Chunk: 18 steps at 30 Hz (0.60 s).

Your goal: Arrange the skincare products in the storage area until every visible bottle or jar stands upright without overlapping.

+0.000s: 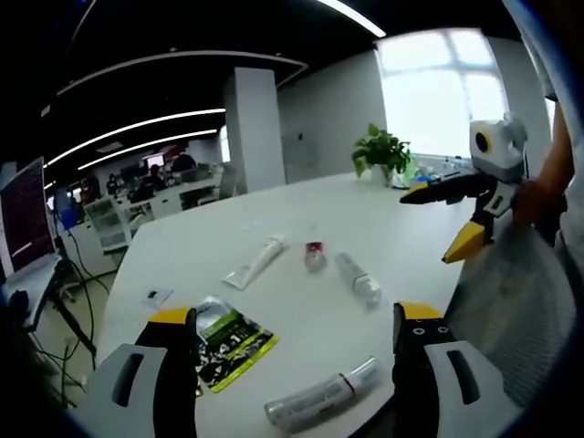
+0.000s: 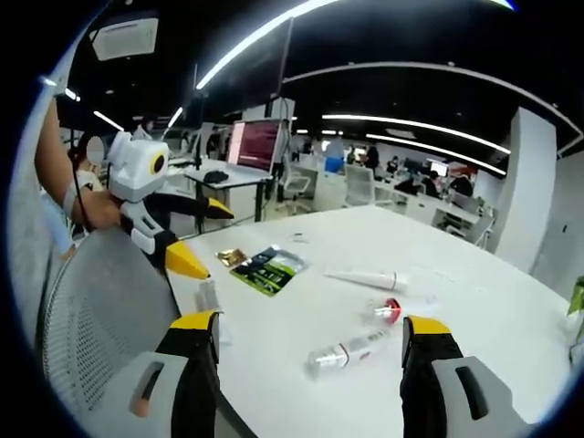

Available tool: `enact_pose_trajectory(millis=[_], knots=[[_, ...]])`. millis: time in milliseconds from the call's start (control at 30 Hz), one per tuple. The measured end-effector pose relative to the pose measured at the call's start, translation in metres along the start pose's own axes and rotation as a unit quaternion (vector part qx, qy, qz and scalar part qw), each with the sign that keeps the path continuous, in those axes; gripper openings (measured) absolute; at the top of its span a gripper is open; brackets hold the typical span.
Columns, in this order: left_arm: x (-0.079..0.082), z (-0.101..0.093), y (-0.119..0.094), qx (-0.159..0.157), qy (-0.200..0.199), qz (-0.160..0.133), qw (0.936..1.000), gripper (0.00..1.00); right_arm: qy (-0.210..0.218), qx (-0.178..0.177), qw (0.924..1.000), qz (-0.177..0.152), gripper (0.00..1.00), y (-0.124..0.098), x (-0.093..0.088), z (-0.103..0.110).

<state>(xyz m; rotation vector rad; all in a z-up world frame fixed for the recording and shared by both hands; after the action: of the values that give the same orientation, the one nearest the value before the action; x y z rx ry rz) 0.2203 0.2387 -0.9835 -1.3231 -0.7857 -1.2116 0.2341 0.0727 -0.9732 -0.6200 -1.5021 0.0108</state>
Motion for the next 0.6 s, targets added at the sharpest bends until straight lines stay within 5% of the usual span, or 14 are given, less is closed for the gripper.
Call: enact_pose_trajectory(millis=[600], knots=[[-0.0018,0.0004,-0.0001,0.001,0.004,0.003,1.0,0.84,0.002,-0.002,1.0,-0.01,0.83,-0.0021,0.0036,-0.0005]])
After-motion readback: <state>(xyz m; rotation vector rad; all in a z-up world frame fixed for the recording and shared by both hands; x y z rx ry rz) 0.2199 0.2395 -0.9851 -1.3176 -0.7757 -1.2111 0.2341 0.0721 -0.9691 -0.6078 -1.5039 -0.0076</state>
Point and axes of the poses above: the point that each gripper's makers call its tool centre point, and the gripper's own axes: y roughly forward along the fingers, z roughly to its left, x roughly out of its top, the point moved 1 cm from there along -y, roughly backward along the fingers, and after that the axes turned 13 degrees about x, right-handed, at the moved point
